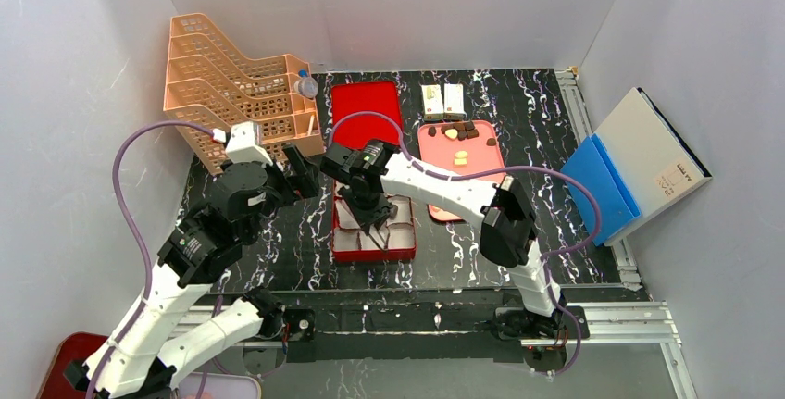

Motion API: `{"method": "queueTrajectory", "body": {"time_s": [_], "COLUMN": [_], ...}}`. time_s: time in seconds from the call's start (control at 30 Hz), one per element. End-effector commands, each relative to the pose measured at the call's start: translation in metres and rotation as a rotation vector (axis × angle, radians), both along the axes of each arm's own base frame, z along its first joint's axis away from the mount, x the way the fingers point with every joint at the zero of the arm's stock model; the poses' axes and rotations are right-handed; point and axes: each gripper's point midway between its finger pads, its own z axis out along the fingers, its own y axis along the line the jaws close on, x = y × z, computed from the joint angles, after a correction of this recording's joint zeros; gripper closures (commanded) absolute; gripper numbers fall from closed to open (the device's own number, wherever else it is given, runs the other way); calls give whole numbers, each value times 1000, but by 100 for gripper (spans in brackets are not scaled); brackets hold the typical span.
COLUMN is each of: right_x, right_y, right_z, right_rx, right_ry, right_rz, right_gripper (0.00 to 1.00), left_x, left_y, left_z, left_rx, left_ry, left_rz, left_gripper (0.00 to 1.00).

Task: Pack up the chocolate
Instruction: Place the fake chocolate in the packing box.

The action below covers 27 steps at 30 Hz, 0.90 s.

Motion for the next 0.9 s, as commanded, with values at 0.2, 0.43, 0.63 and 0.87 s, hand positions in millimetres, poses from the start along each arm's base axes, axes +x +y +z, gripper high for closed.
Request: {"method": "queueTrajectory", "body": {"time_s": [0.2,0.43,0.63,0.87], "right_x": [5,6,6,9], "right_y": [10,8,8,8], "right_z": [9,6,5,6], "right_rx": [30,20,16,19], "right_ry": [-25,-26,-27,-31], "right_rz": [20,19,20,16], "right_gripper": [67,64,62,63], "left_x": [-10,-12,-13,-14], "left_y": [14,18,20,21], "left_z": [8,9,11,12], "left_rx": [18,23,24,28], "left_ry": [-12,-13,-16,-17], "left_rz": [22,28,32,34], "left_gripper": [2,2,2,2]}}
